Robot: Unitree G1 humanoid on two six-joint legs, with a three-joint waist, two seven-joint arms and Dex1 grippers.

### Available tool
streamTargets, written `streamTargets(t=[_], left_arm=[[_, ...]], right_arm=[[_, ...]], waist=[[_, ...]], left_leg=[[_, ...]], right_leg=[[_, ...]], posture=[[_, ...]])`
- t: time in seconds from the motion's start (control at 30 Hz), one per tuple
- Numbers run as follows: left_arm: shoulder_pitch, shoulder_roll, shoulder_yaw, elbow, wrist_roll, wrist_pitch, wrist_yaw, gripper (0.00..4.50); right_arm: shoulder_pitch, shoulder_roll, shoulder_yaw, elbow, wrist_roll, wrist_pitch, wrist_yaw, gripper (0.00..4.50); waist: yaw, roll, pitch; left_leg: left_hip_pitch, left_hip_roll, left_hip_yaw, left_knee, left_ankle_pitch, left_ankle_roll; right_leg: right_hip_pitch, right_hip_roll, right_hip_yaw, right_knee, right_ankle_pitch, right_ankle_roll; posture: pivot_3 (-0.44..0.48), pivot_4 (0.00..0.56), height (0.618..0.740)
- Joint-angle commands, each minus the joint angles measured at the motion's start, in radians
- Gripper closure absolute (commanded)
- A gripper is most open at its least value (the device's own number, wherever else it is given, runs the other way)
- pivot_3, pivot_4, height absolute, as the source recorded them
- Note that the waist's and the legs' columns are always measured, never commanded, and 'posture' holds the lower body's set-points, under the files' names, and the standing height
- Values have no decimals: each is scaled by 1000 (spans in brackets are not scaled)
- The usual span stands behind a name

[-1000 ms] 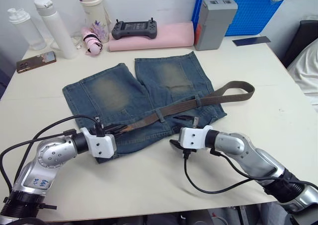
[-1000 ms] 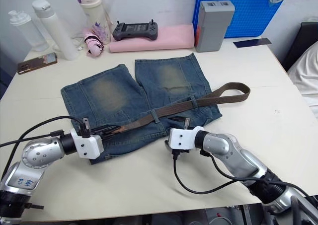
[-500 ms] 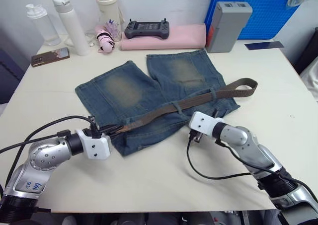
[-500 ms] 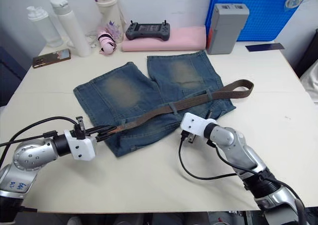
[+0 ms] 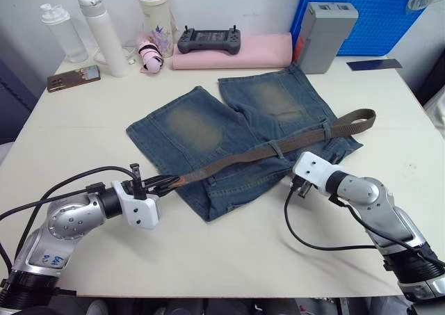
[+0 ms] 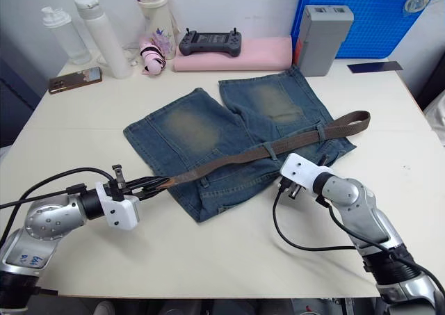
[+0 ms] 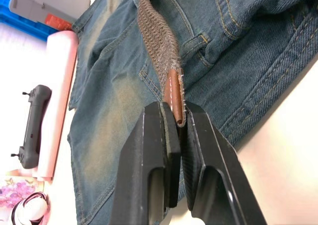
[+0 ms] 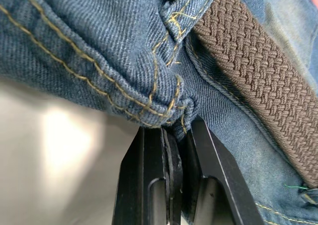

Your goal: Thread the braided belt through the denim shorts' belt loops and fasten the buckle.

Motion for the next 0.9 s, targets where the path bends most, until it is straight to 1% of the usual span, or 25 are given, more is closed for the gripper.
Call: streamTargets(t=[0.03, 0.07, 0.13, 0.17, 0.2, 0.3, 0.37, 0.4, 0.47, 0.5, 0.53, 0.57, 0.63, 0.73, 0.8, 0.9], left_arm=[[7, -1, 16, 2, 13, -53, 32, 4500], [10, 0, 19, 5, 14, -60, 36, 4500], [17, 5, 26, 8, 26, -84, 48, 4500], [19, 7, 28, 10, 30, -91, 52, 4500], [22, 6, 34, 13, 38, -110, 65, 4500], [25, 2, 49, 24, 67, -158, 103, 4500], [25, 3, 54, 45, 89, -194, 128, 4500], [26, 5, 57, 58, 96, -207, 140, 4500], [28, 7, 63, 75, 107, -232, 159, 4500], [26, 10, 66, 80, 113, -244, 166, 4500], [25, 14, 69, 83, 117, -254, 172, 4500], [22, 19, 72, 87, 119, -261, 174, 4500], [19, 27, 78, 93, 121, -271, 178, 4500], [17, 34, 76, 96, 121, -276, 182, 4500], [14, 36, 73, 97, 122, -277, 185, 4500], [12, 36, 70, 93, 122, -277, 186, 4500]], right_arm=[[20, -34, -87, -39, 105, 75, 107, 2545], [17, -40, -110, -52, 133, 96, 129, 2136], [-4, -67, -168, -74, 210, 150, 193, 1154], [-10, -75, -181, -80, 229, 164, 209, 595], [-27, -79, -208, -115, 301, 232, 247, 122], [-85, -55, -280, -247, 588, 529, 320, 54], [-106, -32, -297, -315, 738, 684, 323, 54], [-128, 5, -315, -324, 815, 782, 293, 54], [-183, 115, -353, -315, 940, 964, 198, 54], [-213, 198, -391, -299, 988, 1058, 135, 54], [-239, 305, -444, -283, 1016, 1160, 76, 54], [-243, 388, -474, -285, 1049, 1235, 29, 54], [-228, 502, -514, -272, 1140, 1299, -79, 54], [-198, 671, -570, -197, 1307, 1301, -302, 54], [-166, 747, -570, -166, 1382, 1301, -438, 54], [-159, 821, -586, -116, 1473, 1292, -615, 54]], waist=[[-2, 0, 0], [-3, 0, 0], [-8, 0, 0], [-11, 0, 0], [-14, 0, 0], [-22, 2, 1], [-25, 2, 1], [-24, 2, 1], [-24, 2, 1], [-25, 2, 1], [-25, 2, 1], [-25, 2, 1], [-22, 3, 1], [-19, 3, 1], [-21, 3, 1], [-30, 3, 1]], left_leg=[[0, 0, 0, 0, 0, 0], [0, 0, 1, 0, 0, 0], [0, 0, 1, 0, 0, 0], [0, 0, 1, 0, 0, 0], [0, 1, 1, 0, 0, 0], [0, 2, 1, -1, 0, 0], [0, 3, 1, -1, 0, 0], [0, 3, 1, -1, 0, -1], [0, 3, 1, -1, -1, -1], [0, 3, 1, -1, -1, -1], [0, 3, 1, 0, -1, -1], [0, 3, 1, 0, -1, -1], [0, 3, 1, -1, -1, -1], [0, 1, -1, -1, -1, -2], [0, 0, -1, -1, -1, -1], [0, 0, 0, -1, -1, -1]], right_leg=[[0, 0, 0, 0, 0, 0], [0, 0, 0, -1, 0, 0], [0, 0, 0, 0, 0, 0], [0, 0, 0, -1, 0, 0], [0, 0, 0, -1, 0, 0], [-1, 0, 0, 0, 0, 0], [-2, 1, -1, 0, 0, 0], [-2, 1, -2, 1, 0, 0], [-1, 1, -2, 1, 0, -1], [-1, 1, -2, 1, 0, -1], [-1, 1, -1, 1, 0, -1], [-2, 1, -1, 2, 0, -1], [-3, 1, -1, 3, 0, -1], [-3, 0, -1, 6, 0, -1], [-4, -1, -1, 7, 0, -1], [-5, 0, -1, 8, 0, -1]], posture=[[0, 150, 739], [0, 150, 739], [0, 150, 739], [0, 150, 739], [0, 150, 739], [0, 150, 739], [0, 150, 739], [0, 150, 739], [0, 150, 739], [0, 150, 739], [0, 150, 739], [0, 150, 739], [0, 150, 739], [0, 150, 739], [0, 150, 739], [0, 150, 739]])
